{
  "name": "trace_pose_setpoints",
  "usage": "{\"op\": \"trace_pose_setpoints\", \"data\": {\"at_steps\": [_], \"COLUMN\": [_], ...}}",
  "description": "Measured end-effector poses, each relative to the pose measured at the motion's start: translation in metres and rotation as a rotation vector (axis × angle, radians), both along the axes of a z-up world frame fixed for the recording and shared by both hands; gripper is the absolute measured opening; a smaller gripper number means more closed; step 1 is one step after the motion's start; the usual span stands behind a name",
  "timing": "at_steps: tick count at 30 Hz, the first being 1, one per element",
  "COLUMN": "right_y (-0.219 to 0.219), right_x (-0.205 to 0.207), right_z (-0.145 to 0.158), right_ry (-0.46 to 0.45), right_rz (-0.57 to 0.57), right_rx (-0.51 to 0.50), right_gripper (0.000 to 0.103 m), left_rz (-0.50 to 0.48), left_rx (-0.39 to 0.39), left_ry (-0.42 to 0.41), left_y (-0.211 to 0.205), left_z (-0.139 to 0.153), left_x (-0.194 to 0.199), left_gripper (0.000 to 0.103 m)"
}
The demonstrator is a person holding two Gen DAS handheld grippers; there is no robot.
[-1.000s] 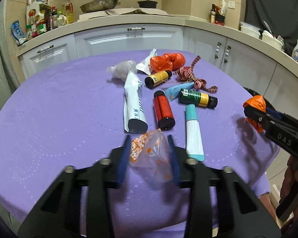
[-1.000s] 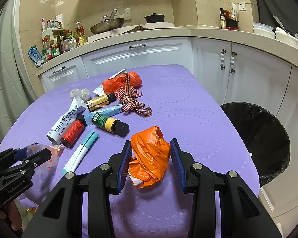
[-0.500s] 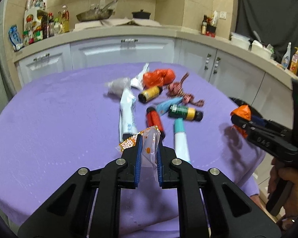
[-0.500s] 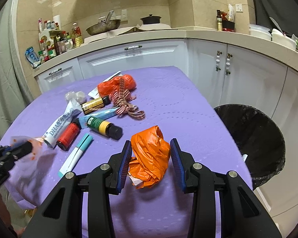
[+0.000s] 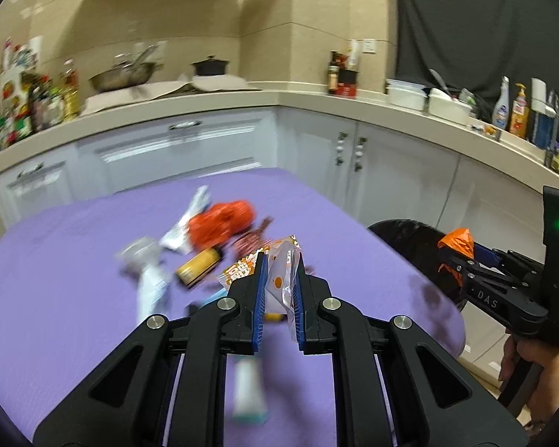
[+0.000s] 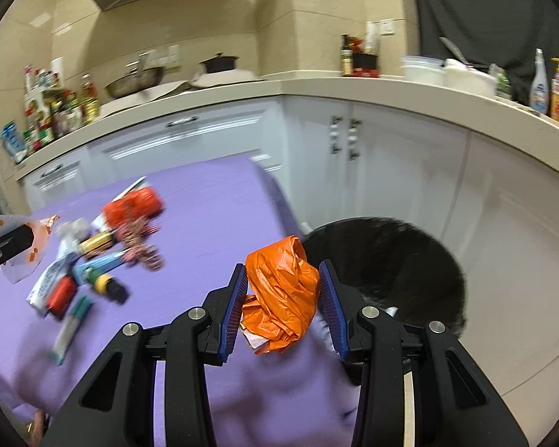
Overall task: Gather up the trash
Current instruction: 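Carry the snack bag and orange bag over the bin and release both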
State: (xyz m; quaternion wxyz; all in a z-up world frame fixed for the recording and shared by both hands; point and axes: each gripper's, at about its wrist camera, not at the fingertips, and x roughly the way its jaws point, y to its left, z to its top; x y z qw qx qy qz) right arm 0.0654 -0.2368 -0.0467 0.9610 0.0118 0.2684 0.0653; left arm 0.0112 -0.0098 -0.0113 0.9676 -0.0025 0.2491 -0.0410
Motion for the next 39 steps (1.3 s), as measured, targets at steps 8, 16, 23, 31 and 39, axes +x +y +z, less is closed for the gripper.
{"op": "trace_pose_setpoints", "data": {"at_steps": [8, 16, 23, 31, 39], "right_y": [-0.050, -0.084, -0.103, -0.115, -0.112], "right_x": [0.022, 0.047, 0.070, 0.095, 0.086], "right_z": [0.000, -0.010, -0.020, -0.031, -0.026], "right_ry": [0.000, 0.021, 0.037, 0.051, 0.043], "right_rz": [-0.099, -0.155, -0.180, -0.211, -0.222], "right_rx": [0.007, 0.009, 0.023, 0.028, 0.024], "right_gripper": [0.040, 0.040, 0.040, 0.064, 0.064], "left_rz": [-0.123, -0.202, -0.216, -0.189, -0.163], "left_rx": [0.023, 0.078, 0.104, 0.122, 0.105], "left_ry": [0.017, 0.053, 0.087, 0.110, 0.094], "left_y": [-0.074, -0.146, -0.178, -0.189, -0.174], "left_z": [0.002, -0.013, -0.026, -0.040, -0.030], "left_x": [0.058, 0.110, 0.146, 0.174, 0.169], "left_gripper": [0.013, 0.013, 0.013, 0.057, 0.057]}}
